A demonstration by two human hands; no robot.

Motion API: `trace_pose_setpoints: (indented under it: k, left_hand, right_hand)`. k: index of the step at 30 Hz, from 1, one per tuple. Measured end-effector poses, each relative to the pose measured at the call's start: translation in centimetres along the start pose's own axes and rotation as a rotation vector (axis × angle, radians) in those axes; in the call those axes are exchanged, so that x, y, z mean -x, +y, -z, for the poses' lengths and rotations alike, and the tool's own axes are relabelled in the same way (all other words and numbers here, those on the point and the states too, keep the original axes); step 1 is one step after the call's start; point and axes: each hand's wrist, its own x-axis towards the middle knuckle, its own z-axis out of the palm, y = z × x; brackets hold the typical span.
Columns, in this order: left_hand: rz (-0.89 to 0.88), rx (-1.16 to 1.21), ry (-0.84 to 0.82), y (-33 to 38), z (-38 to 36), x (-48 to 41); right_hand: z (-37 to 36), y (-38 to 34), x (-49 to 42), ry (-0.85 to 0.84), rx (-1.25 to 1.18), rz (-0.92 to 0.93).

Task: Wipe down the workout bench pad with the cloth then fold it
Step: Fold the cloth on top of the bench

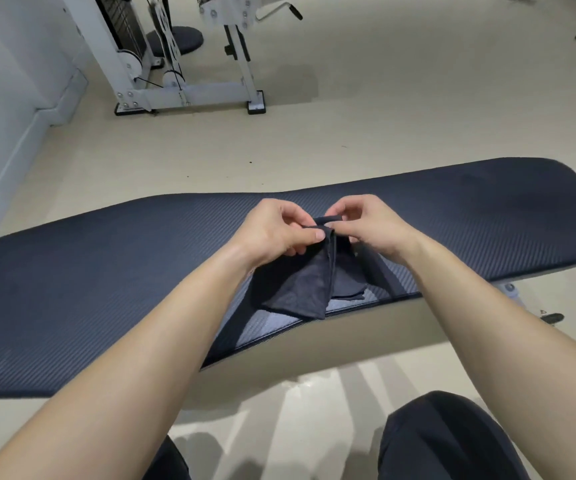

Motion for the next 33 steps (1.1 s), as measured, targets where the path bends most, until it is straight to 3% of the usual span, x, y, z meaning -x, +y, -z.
trace_pose_setpoints:
  k: [8, 17, 22, 29, 31, 33]
  left_hand:
    - [-0.043, -0.003, 0.060, 0.1, -2.1, -0.5]
    - [-0.027, 0.039, 0.107, 0.7, -3.1, -0.9]
    - [-0.112, -0.315, 0.228, 0.9, -3.1, -0.5]
    - [-0.275, -0.708, -0.070, -0.6, 1.2, -1.4]
    - [-0.378, -0.754, -0.055, -0.2, 2.1, -1.6]
    - [-0.494, -0.715, -0.021, 1.3, 2.5, -1.3]
  right_hand:
    - [0.7, 0.5, 3.1, -0.019, -0.418, 0.035]
    - [0.9, -0.6, 4.4, -0.030, -0.425, 0.059]
    - [2.0, -0.5, 5.2, 0.005, -0.267, 0.090]
    - [5.1, -2.4, 7.5, -0.074, -0.280, 0.142]
    - [5.7, -2.2, 8.0, -0.055, -0.235, 0.132]
    - [6.3, -1.3, 8.5, 0.088, -0.201, 0.111]
